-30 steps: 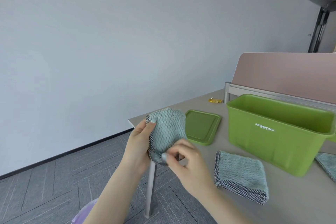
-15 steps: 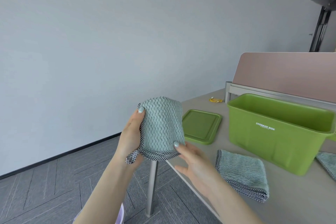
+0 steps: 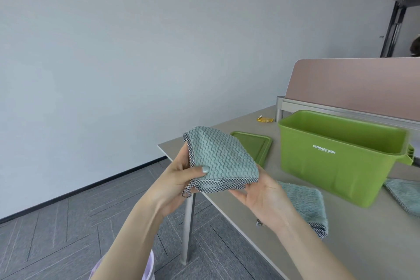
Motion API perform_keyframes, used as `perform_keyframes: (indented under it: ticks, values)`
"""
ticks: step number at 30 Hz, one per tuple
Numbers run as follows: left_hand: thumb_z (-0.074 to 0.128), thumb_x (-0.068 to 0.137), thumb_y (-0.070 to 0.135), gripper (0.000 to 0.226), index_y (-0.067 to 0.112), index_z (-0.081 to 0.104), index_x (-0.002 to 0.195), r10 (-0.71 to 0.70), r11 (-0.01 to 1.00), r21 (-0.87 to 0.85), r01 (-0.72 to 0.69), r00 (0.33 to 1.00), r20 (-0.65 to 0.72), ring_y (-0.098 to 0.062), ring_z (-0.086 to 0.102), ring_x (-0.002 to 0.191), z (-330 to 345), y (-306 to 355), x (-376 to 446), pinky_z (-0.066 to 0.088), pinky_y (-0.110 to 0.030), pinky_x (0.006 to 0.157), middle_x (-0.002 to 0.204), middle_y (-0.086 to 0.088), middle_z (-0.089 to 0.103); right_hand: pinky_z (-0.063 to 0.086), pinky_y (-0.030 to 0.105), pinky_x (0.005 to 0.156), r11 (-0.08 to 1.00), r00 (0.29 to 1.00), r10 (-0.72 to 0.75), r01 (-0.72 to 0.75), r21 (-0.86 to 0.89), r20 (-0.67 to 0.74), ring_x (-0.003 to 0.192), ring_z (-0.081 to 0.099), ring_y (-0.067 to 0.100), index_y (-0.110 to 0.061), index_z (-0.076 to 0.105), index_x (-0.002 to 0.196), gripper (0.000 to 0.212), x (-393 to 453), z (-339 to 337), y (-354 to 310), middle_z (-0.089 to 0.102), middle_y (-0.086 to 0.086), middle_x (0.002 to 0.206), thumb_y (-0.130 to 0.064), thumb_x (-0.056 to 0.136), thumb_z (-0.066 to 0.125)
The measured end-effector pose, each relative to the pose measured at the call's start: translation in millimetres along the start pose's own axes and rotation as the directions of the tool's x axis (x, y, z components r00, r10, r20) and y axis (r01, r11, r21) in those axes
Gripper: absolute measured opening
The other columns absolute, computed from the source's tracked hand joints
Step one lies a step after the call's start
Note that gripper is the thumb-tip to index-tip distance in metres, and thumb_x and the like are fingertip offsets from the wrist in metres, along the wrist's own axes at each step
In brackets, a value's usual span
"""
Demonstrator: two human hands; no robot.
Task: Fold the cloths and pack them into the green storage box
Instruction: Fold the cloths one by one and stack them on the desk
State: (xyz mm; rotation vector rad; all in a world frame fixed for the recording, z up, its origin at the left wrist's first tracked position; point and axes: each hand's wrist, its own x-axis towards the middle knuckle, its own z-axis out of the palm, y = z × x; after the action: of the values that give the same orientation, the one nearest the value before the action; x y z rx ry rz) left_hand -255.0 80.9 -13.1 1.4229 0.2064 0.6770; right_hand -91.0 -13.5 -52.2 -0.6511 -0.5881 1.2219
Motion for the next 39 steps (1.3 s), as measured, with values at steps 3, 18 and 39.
perform_keyframes:
  ticks: [3, 18, 39]
  values:
    - [0.06, 0.072, -0.003, 0.072, 0.027, 0.039, 0.135, -0.034, 0.987, 0.16, 0.017, 0.994, 0.099, -0.024, 0.058, 0.118, 11.1, -10.1, 4.0, 0.05, -0.032, 0.09, 0.13, -0.006, 0.058, 0.055, 0.045, 0.084, 0.993, 0.993, 0.109, -0.107, 0.045, -0.046, 0.107, 0.06, 0.03, -0.004, 0.054, 0.118, 0.053, -9.1, -8.2, -9.3, 0.061, 0.018, 0.122, -0.038, 0.078, 0.05]
    - [0.051, 0.082, -0.009, 0.064, 0.033, 0.045, 0.13, -0.196, 0.965, 0.213, 0.154, 0.961, 0.193, -0.009, 0.061, 0.111, 102.7, -69.1, 49.0, 0.051, -0.025, 0.085, 0.121, 0.009, 0.065, 0.044, 0.028, 0.064, 0.845, 0.921, -0.304, 0.142, -0.515, -0.245, 0.078, 0.06, 0.018, -0.016, 0.054, 0.079, 0.028, -86.1, -81.3, -74.9, 0.063, 0.006, 0.089, -0.03, 0.069, 0.075]
    - [0.039, 0.082, -0.006, 0.06, 0.019, 0.035, 0.137, 0.023, 0.468, 0.878, -0.098, 0.995, 0.099, -0.02, 0.018, 0.14, 243.5, -138.7, 51.1, 0.028, -0.031, 0.108, 0.154, 0.001, 0.014, 0.036, 0.035, 0.109, 0.39, 0.722, -0.494, -0.314, -0.866, -0.485, 0.125, 0.047, 0.009, -0.021, 0.035, 0.142, 0.059, -152.8, -201.0, -84.3, 0.049, -0.01, 0.135, -0.015, 0.087, 0.057]
